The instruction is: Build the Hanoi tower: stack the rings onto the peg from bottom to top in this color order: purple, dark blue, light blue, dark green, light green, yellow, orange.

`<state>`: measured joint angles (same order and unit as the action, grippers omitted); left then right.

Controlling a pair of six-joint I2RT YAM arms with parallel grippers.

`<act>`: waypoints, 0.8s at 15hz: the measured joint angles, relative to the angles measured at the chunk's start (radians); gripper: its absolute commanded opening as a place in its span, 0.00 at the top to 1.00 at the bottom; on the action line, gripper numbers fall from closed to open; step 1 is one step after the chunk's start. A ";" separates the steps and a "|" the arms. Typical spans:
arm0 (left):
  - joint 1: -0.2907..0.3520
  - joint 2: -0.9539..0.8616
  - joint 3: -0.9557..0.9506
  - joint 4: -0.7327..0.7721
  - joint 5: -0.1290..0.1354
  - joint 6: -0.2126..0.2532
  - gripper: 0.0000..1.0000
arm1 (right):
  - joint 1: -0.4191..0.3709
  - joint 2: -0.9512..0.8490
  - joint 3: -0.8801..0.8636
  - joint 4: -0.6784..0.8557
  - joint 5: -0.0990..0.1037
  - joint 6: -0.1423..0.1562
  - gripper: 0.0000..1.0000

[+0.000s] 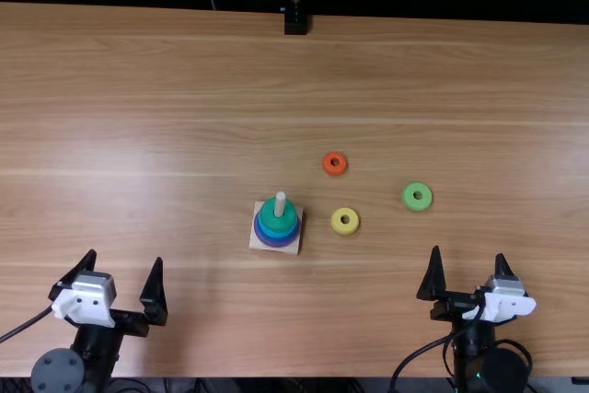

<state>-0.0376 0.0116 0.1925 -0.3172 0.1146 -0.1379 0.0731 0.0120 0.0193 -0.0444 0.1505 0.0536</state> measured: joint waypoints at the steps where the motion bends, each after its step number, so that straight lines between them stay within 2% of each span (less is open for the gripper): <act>1: 0.000 0.000 -0.012 0.004 0.000 0.000 0.00 | 0.000 0.000 0.000 0.000 0.000 0.000 0.00; 3: 0.000 0.000 -0.044 0.013 -0.003 0.001 0.00 | 0.000 0.000 0.000 0.000 -0.001 0.000 0.00; 6: 0.000 0.000 -0.104 0.128 -0.055 0.002 0.00 | 0.000 0.000 0.000 0.000 0.000 0.000 0.00; 8: 0.000 0.002 -0.151 0.201 -0.071 0.002 0.00 | 0.000 0.000 0.000 0.000 0.000 0.000 0.00; 12: 0.000 -0.001 -0.155 0.209 -0.085 0.013 0.00 | 0.000 0.000 0.000 0.000 -0.001 0.000 0.00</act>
<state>-0.0376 0.0109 0.0372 -0.1085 0.0299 -0.1246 0.0731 0.0120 0.0193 -0.0448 0.1497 0.0536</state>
